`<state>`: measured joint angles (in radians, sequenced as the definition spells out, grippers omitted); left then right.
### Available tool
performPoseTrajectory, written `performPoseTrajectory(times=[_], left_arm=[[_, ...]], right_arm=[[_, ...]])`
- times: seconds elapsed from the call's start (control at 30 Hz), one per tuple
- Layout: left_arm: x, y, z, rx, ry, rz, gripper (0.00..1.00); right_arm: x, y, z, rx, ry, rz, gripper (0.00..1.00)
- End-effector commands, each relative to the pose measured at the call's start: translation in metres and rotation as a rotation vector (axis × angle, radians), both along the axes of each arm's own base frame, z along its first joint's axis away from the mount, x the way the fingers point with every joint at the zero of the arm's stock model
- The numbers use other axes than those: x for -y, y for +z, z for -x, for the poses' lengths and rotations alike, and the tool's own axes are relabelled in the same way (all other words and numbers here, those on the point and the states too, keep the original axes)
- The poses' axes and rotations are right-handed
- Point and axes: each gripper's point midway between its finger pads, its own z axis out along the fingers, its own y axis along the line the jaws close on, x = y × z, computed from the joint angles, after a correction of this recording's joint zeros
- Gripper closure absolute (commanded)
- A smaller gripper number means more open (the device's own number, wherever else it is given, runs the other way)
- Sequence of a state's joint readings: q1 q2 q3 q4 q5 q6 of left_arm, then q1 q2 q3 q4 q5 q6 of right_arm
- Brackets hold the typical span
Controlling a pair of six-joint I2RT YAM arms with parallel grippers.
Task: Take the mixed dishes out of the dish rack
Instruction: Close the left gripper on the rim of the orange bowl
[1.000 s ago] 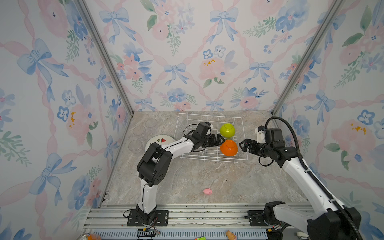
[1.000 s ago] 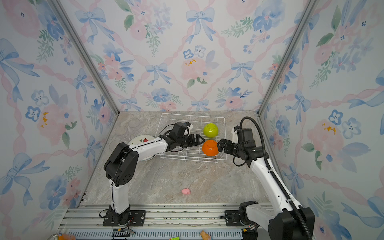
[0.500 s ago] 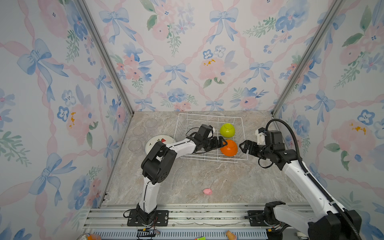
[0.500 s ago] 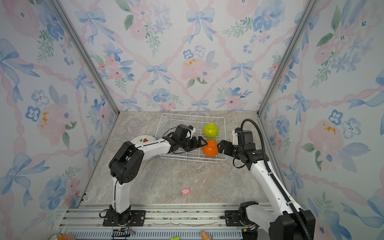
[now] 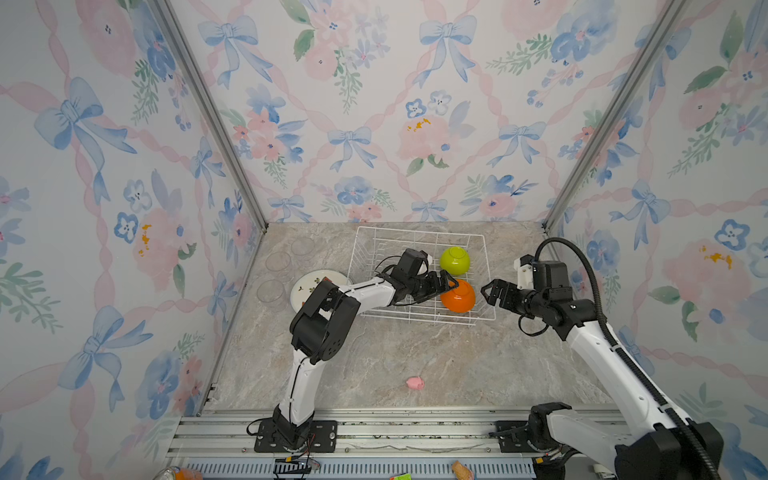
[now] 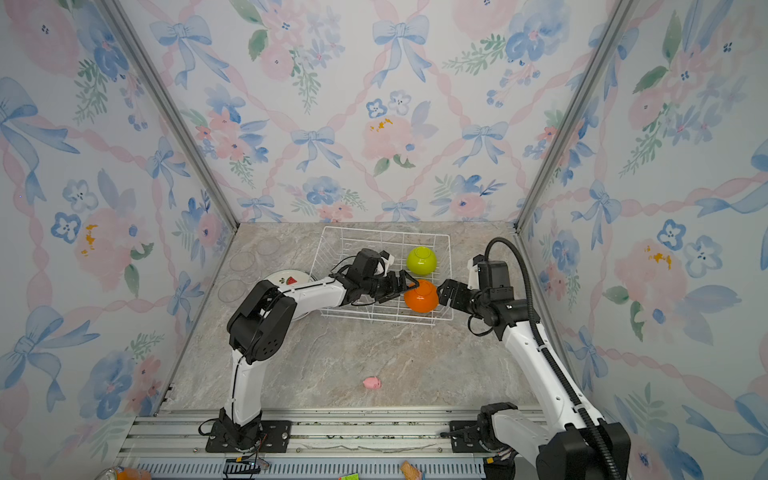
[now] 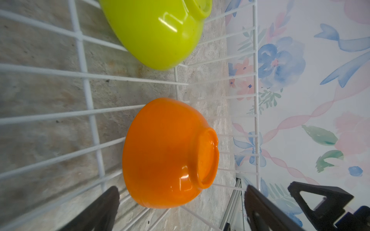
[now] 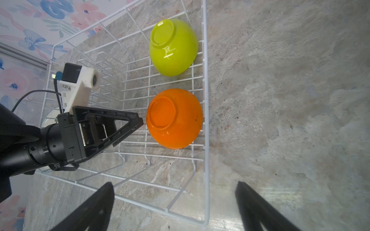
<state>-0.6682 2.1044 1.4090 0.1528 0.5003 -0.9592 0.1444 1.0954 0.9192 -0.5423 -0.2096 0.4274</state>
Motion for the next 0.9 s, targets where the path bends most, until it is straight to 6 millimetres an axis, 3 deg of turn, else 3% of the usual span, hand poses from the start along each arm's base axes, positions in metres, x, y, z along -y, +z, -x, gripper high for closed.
performPoseTrajectory(times=[0.0,0.6,0.87], left_arm=[[0.009,-0.005,0.001,-0.02,-0.017,0.019,0.02],[0.02,-0.013,-0.002,-0.04,-0.026,0.048,0.02],[0.036,0.008,0.0,0.007,-0.061,0.135,0.03]], right_arm=[[0.004,-0.005,0.006,-0.02,-0.017,-0.005,0.03],[0.005,0.001,0.005,-0.015,-0.031,-0.013,0.03],[0.008,-0.001,0.006,-0.016,-0.025,-0.007,0.03]])
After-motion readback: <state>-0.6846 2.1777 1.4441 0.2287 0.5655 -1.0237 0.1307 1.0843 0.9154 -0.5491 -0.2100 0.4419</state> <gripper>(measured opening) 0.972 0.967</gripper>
